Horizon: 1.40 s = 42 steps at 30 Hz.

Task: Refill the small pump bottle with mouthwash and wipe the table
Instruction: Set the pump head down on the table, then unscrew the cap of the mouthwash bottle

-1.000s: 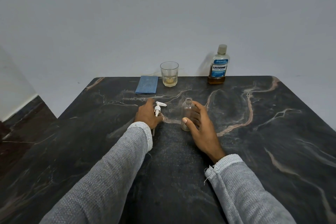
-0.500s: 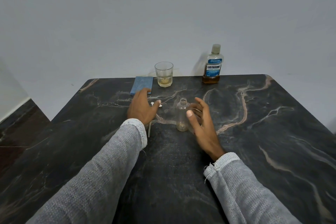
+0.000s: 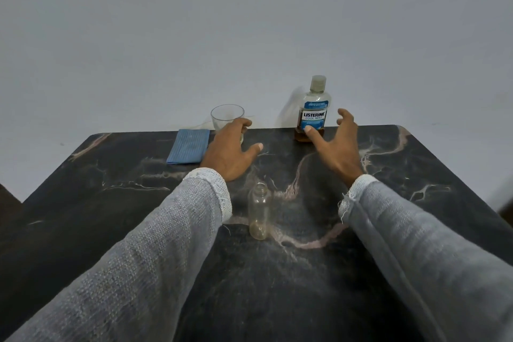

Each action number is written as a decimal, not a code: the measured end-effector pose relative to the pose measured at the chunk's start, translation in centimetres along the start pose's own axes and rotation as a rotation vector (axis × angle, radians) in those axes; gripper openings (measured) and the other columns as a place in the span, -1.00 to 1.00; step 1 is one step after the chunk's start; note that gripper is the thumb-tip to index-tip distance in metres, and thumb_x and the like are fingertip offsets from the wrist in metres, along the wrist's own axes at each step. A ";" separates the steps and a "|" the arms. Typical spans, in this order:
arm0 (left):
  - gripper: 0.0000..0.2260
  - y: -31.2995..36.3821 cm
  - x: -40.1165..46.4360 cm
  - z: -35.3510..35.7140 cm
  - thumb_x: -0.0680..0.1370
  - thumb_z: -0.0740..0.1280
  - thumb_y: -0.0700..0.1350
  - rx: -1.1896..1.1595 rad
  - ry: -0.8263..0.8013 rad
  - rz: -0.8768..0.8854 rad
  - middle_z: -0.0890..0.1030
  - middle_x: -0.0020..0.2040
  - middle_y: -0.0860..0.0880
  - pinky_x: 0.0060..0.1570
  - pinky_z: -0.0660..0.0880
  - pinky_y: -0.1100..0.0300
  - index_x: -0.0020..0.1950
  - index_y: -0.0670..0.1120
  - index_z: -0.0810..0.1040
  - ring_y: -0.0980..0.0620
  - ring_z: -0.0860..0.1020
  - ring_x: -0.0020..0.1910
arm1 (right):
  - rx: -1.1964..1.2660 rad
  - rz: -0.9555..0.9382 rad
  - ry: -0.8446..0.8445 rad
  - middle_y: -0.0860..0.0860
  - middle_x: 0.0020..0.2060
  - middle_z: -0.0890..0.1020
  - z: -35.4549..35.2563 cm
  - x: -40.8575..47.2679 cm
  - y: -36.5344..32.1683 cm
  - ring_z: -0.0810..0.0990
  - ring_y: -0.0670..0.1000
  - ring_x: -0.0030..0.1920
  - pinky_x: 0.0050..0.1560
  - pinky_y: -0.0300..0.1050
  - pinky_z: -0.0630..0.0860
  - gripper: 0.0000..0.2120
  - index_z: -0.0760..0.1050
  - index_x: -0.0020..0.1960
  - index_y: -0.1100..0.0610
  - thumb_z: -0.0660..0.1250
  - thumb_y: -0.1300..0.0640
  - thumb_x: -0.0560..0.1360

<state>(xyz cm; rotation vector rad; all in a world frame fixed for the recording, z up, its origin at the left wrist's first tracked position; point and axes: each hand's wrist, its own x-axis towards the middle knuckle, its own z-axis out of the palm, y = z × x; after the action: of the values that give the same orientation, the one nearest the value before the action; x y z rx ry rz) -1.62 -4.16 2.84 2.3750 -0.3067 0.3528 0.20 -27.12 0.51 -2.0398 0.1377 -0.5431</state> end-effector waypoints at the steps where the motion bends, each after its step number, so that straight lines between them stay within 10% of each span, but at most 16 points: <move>1: -0.52 -0.2 0.4 0.3 0.51 0.40 0.04 -0.007 -0.007 -0.001 0.51 0.31 -0.02 0.23 0.47 0.03 0.38 -0.02 0.37 -0.01 0.51 0.23 | -0.032 0.002 0.008 0.14 0.46 0.25 0.2 1.3 0.1 0.30 0.12 0.44 0.35 -0.03 0.33 -0.18 0.08 0.52 0.09 0.44 -0.11 0.45; 23: -0.52 -2.9 1.7 2.0 0.52 0.40 0.03 -0.021 -0.002 0.033 0.54 0.24 0.04 0.08 0.41 0.21 0.39 -0.02 0.37 0.15 0.44 0.07 | -0.155 -0.042 0.117 0.13 0.27 0.38 4.4 8.0 0.4 0.51 0.17 0.20 0.19 0.01 0.46 -0.28 0.16 0.43 0.09 0.48 0.06 0.42; 42: -0.64 1.6 -10.8 -2.9 0.51 0.42 -0.08 -0.265 0.100 -0.063 0.56 0.08 0.12 -0.04 0.50 0.32 0.29 0.01 0.46 0.17 0.57 0.01 | -0.002 -0.108 0.010 0.02 0.27 0.47 -5.8 -8.0 -2.8 0.52 -0.01 0.15 0.11 -0.18 0.48 -0.23 0.20 0.43 0.03 0.53 0.01 0.36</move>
<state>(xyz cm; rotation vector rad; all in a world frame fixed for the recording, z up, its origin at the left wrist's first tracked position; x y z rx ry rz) -12.69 -2.07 2.32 2.0944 -0.2172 0.3751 -9.80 -27.83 2.72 -2.0549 0.0334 -0.6204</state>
